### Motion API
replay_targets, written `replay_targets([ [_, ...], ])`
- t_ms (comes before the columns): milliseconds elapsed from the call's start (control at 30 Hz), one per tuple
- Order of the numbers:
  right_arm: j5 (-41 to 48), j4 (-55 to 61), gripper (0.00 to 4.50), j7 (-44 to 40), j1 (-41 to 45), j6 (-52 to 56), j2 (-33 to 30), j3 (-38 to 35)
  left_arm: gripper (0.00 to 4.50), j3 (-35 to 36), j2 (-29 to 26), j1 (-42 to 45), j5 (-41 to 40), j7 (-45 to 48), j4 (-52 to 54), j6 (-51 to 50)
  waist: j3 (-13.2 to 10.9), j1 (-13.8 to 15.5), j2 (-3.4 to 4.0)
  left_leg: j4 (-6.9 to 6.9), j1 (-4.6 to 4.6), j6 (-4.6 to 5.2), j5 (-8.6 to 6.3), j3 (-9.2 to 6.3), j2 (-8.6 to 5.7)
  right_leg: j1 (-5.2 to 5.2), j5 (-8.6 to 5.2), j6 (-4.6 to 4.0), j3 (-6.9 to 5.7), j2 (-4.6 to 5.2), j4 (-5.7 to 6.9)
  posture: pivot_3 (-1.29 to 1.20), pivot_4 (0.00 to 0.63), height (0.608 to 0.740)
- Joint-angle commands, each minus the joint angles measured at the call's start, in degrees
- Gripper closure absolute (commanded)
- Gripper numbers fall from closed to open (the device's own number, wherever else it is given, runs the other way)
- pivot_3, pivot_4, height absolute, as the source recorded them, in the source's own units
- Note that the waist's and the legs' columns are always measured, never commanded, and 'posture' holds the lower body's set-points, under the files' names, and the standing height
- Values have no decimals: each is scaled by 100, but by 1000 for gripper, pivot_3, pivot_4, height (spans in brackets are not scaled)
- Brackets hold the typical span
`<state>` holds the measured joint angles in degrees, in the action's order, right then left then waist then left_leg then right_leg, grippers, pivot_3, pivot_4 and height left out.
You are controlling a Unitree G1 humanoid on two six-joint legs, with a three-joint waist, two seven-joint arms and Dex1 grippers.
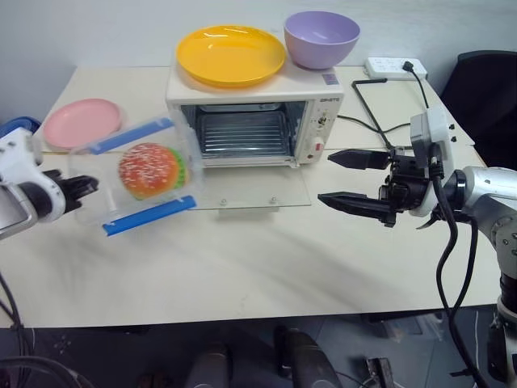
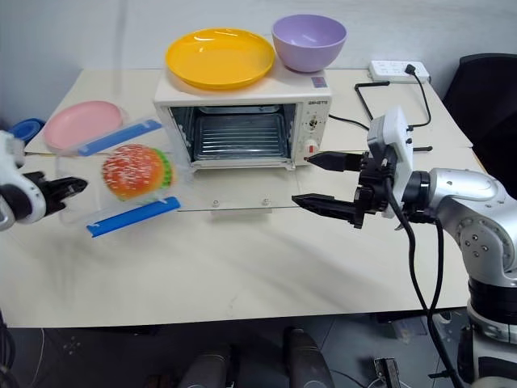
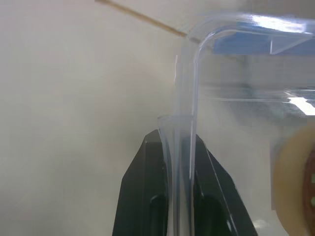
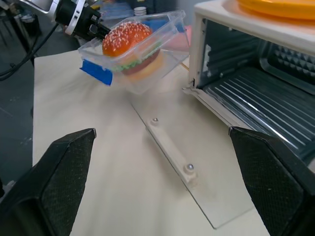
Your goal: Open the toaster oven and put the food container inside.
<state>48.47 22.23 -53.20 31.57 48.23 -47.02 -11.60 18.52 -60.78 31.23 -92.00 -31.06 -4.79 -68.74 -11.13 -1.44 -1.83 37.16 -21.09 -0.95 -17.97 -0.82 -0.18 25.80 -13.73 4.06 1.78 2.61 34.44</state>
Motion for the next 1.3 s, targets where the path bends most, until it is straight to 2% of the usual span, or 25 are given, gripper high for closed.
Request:
replay_targets([
  [33,105,225,0,155,-57,-97,-45,-264,4458,-405,274,684,333,126,-10,-169,0,-9,-1,1,-5,0,0,-2,0,3,1,2,-2,-1,1,0,150,740],
  [133,159,352,0,436,-277,-79,-13,-501,4458,-1175,1168,1983,1151,61,-479,-262,-1,36,-2,6,-19,-19,11,3,-2,22,2,5,3,-6,28,0,150,740],
  [200,187,446,0,472,-489,-112,-40,-639,4458,-1492,1652,2488,1687,136,-658,-369,-2,143,-3,20,-28,-20,13,-1,-11,24,4,8,-6,-13,19,0,150,740],
  [433,186,554,0,699,-797,-230,21,-778,4458,-1599,2522,3035,3018,585,-1140,-481,-2,105,-4,24,-10,-23,17,50,-9,25,13,24,8,-24,43,0,150,740],
  [467,188,566,0,723,-829,-243,26,-781,3745,-1554,2603,3076,3153,658,-1188,-513,-2,107,-4,28,-12,-23,18,52,-10,31,13,24,8,-25,40,0,150,740],
  [700,52,456,0,755,-987,-428,16,-718,1797,-1232,2804,3227,3915,1105,-1184,-852,-2,127,-4,42,-12,-14,18,49,-12,33,15,27,10,-23,55,0,150,740],
  [800,38,449,0,738,-1039,-473,15,-667,1797,-869,2838,3089,3948,1333,-907,-997,-2,127,-4,53,-13,-12,17,49,-10,32,17,32,11,-23,60,0,150,740],
  [933,111,510,0,708,-1106,-440,76,-566,1797,-365,2623,2586,3645,2169,40,-1028,-2,115,-4,57,-13,-11,17,51,-6,32,18,32,15,-20,66,0,150,740],
  [1033,181,621,572,767,-1185,-409,214,-420,1773,185,2318,1936,3561,2845,647,-698,-2,93,-3,58,-13,-22,22,52,-4,34,18,32,20,-21,69,0,150,740],
  [1067,155,667,900,760,-1225,-435,248,-359,1773,386,2270,1751,3522,3047,717,-570,-2,92,-3,58,-11,-23,22,53,-3,34,17,31,21,-21,71,0,150,740],
  [1100,88,707,1212,766,-1262,-484,313,-254,1971,567,2187,1482,3489,3385,837,-366,-2,87,-3,58,-11,-22,22,52,-3,34,17,31,21,-21,70,0,150,740],
  [1167,27,740,1858,907,-1249,-490,589,72,2390,862,1884,625,3331,4680,1317,105,-1,45,-4,61,-7,-17,20,51,-3,32,16,28,20,-20,77,0,150,740],
  [1300,-244,650,3141,1087,-1190,-613,1003,552,3560,701,1291,-539,3419,6570,2070,811,-2,-7,-5,64,-11,-4,18,40,-5,29,13,15,26,-12,76,0,150,740],
])
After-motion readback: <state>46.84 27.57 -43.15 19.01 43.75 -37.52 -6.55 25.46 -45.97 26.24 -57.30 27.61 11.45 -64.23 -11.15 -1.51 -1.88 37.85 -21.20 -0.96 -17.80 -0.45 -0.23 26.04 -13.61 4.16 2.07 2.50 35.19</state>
